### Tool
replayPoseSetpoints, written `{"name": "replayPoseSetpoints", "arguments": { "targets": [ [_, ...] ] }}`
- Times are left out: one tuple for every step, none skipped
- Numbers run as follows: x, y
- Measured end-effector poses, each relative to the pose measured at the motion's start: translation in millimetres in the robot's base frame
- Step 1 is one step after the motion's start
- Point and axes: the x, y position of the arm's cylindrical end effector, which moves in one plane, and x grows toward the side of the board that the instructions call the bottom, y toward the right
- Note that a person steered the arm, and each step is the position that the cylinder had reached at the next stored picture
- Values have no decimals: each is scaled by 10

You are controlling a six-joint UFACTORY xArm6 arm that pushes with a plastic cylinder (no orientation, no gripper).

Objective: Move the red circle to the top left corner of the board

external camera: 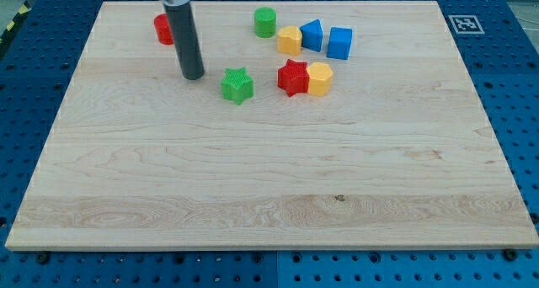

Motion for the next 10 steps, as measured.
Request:
{"name": "replayPoseSetpoints", "arguments": {
  "targets": [
    [0,118],
    [-170,120],
    [-432,119],
    [-770,92],
    [-1013,65],
    [-1076,62],
    [-1076,34],
    [-1055,-1],
    [-575,95],
    [-516,95]
  ]
}}
